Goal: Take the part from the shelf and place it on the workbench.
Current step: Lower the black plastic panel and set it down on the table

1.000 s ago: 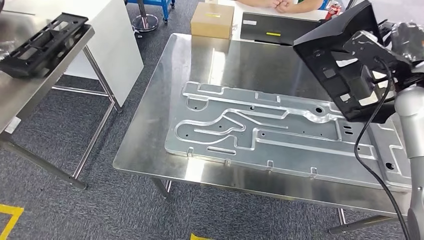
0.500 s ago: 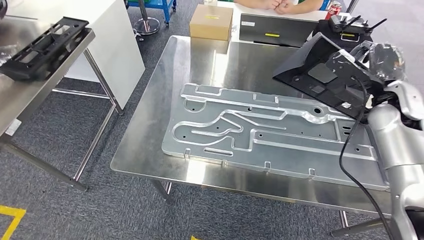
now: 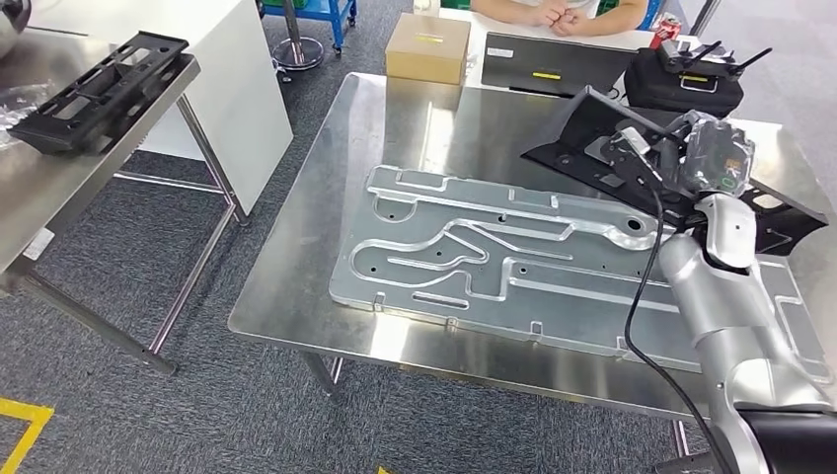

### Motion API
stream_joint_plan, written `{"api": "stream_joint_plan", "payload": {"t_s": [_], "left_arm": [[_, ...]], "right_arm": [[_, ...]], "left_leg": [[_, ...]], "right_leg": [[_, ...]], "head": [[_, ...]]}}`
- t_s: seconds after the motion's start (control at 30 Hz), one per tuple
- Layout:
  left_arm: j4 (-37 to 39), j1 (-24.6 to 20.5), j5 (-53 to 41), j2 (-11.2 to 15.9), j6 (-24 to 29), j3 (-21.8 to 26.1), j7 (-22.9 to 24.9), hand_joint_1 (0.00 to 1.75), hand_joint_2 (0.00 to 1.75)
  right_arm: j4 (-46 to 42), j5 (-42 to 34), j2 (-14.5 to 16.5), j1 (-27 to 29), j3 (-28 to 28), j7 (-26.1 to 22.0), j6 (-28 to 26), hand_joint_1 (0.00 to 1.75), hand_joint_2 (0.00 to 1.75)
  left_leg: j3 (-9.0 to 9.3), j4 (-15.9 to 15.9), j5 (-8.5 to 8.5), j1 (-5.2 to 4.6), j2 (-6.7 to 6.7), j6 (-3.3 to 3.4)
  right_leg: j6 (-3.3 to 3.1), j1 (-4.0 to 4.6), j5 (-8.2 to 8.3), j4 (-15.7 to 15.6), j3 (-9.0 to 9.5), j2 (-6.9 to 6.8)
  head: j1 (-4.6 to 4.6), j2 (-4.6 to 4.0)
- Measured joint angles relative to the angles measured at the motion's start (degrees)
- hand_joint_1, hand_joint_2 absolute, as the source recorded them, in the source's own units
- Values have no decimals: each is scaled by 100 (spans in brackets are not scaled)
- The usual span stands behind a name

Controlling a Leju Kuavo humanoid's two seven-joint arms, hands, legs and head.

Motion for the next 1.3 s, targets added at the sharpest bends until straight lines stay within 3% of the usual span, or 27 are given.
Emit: {"api": "stream_joint_plan", "payload": {"t_s": [0.17, 0.47, 0.57, 0.6, 0.63, 0.7, 0.77, 1.3], "left_arm": [[0, -17, -5, 2, 115, -1, 74, 0, 0], [0, -49, 97, 0, 381, 14, 124, 0, 0], [0, -58, 118, -3, 451, 21, 109, 0, 0], [0, -59, 118, -5, 465, 22, 100, 0, 44], [0, -59, 116, -8, 468, 22, 93, 0, 87], [0, -59, 115, -12, 460, 22, 79, 0, 87], [0, -61, 137, -18, 458, 27, 48, 0, 0], [0, -66, 288, -68, 582, 184, 62, 0, 0]], "right_arm": [[480, 398, 360, -5, -202, -56, -418, 175, 175], [1337, 896, 1102, -21, -302, -104, -510, 175, 175], [1510, 1079, 1333, -26, -302, -97, -454, 44, 175], [1558, 1135, 1407, -33, -302, -92, -438, 0, 175], [1598, 1174, 1475, -40, -302, -86, -426, 0, 175], [1668, 1227, 1583, -55, -302, -76, -417, 0, 175], [1724, 1269, 1656, -64, -302, -66, -415, 0, 175], [1845, 1261, 1784, -105, -395, -85, -304, 0, 175]], "left_leg": [[-1, 1, 4, -1, 0, 6], [-5, 2, 4, -2, 17, 6], [-4, 1, 0, -1, 33, 0], [-1, 1, -3, 0, 39, -4], [2, 0, -5, 2, 46, -7], [9, 0, -11, 4, 61, -14], [20, -1, -17, 6, 75, -21], [62, -2, -24, 7, 111, -26]], "right_leg": [[-7, -1, 13, -16, 14, -1], [1, -1, 23, -18, 3, 16], [1, 0, 22, -16, -5, 32], [0, 1, 22, -16, -6, 39], [-1, 2, 21, -15, -6, 46], [-3, 4, 20, -15, -6, 63], [-6, 5, 18, -15, -3, 78], [-19, 9, 19, -13, 29, 99]], "head": [[0, 0], [0, 0], [0, 0], [0, 0], [0, 0], [0, 0], [0, 0], [0, 0]]}}
